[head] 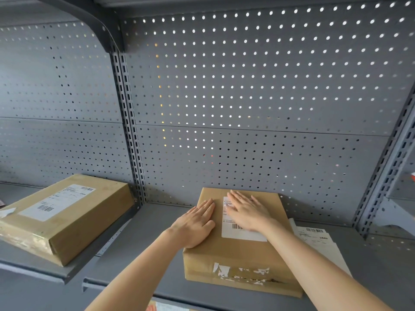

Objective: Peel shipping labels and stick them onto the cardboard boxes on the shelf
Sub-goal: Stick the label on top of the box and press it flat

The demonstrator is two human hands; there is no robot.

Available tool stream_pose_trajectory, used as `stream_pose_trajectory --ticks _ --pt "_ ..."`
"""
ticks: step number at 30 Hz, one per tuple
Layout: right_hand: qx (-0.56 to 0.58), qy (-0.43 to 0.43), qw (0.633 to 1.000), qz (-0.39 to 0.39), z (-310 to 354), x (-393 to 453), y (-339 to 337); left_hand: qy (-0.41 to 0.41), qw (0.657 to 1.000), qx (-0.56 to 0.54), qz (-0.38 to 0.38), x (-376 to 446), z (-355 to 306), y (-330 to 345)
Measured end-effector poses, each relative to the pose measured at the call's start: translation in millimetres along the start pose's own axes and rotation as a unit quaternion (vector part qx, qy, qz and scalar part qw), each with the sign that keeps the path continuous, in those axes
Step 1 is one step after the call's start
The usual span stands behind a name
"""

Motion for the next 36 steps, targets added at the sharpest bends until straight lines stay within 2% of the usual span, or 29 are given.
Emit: stream_pose_trajectory --ticks 7,14,28,36 --pt "0.02 0.067 0.998 -0.005 -10.9 -11.4 1.9 -0.008 1.0 -0.002 0.004 -1.5 -2.1 -0.1" --pt "0.018 0.092 0.996 -0.007 -21.1 -32.5 7.2 -0.009 1.0 -0.009 0.007 -1.4 -2.1 -0.2" --pt "-0.007 0.108 0.994 0.002 -36.9 -80.9 20.6 -0.021 0.999 0.024 0.006 -3.9 -5.9 -1.6" --pt "-0.018 0.092 0.996 0.015 -33.7 -107.1 15.2 0.001 0.998 0.056 -0.03 -9.8 -21.4 -3.5"
Point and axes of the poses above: each hand's wrist, its own x-axis towards the middle knuckle, its own y-axis out of the palm, z = x × y, the point moved 2 cm from there along x, towards the middle knuckle, and after that the axes turned 12 degrees about z, right-handed, at the moved point
